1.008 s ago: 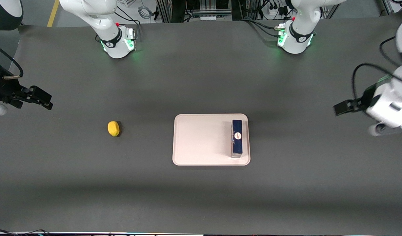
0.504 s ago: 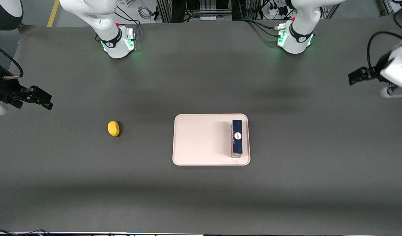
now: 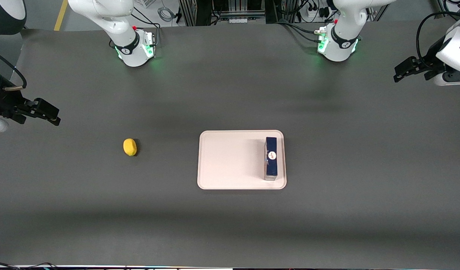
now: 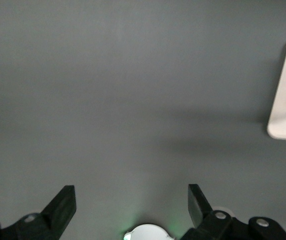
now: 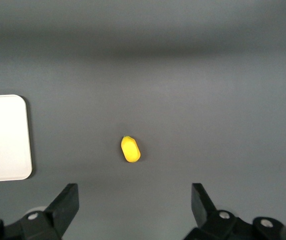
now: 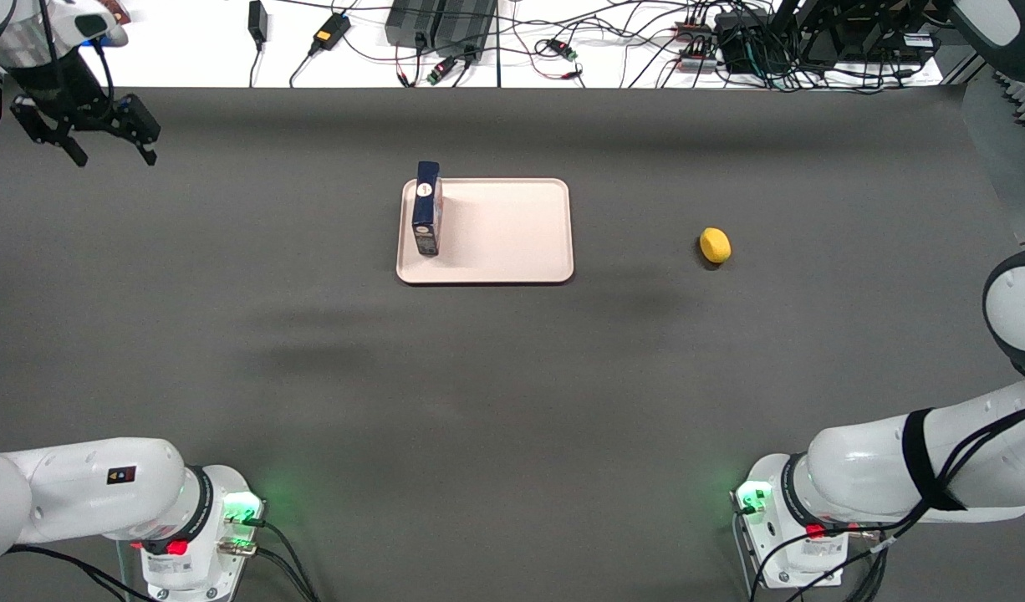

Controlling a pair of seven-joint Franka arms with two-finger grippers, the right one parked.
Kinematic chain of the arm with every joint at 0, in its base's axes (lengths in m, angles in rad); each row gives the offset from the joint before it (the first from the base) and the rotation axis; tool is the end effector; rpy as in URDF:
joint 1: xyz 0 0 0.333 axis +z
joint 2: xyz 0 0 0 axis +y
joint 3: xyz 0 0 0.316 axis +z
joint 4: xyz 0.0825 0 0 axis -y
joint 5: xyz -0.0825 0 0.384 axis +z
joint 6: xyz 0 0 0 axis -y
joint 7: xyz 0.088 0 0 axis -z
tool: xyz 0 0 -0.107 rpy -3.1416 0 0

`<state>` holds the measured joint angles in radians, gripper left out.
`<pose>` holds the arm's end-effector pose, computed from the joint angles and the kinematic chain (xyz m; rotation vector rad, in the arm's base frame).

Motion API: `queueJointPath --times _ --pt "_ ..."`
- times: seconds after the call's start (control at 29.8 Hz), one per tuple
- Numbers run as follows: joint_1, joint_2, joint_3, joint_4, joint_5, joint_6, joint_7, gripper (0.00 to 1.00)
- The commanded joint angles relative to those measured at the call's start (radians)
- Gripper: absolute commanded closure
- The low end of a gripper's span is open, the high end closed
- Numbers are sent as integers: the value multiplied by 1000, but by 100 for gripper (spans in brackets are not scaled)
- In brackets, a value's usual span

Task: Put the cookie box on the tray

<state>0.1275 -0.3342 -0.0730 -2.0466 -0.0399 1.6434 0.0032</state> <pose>0.4465 0.0164 0.5728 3.1204 0.0943 -0.1081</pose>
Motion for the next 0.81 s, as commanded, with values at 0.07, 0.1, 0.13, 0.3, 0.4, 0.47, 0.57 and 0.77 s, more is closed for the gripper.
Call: queueJointPath --times 0.07,0.1,0.13,0.3,0.4,0.47,0.57,0.77 --pt "-20 -17 -2 -20 -3 41 12 0" --pt "-20 -16 -5 -18 -2 41 12 0" --pt "-20 -16 -7 -18 0 41 12 0" --pt "-22 -17 -10 -14 3 38 11 0" --pt "-22 -8 -8 3 3 39 11 0" --pt "-22 -5 -8 6 3 42 11 0" --pt "-22 1 -8 12 5 39 1 0" --pt "-20 4 -8 35 5 21 -5 0"
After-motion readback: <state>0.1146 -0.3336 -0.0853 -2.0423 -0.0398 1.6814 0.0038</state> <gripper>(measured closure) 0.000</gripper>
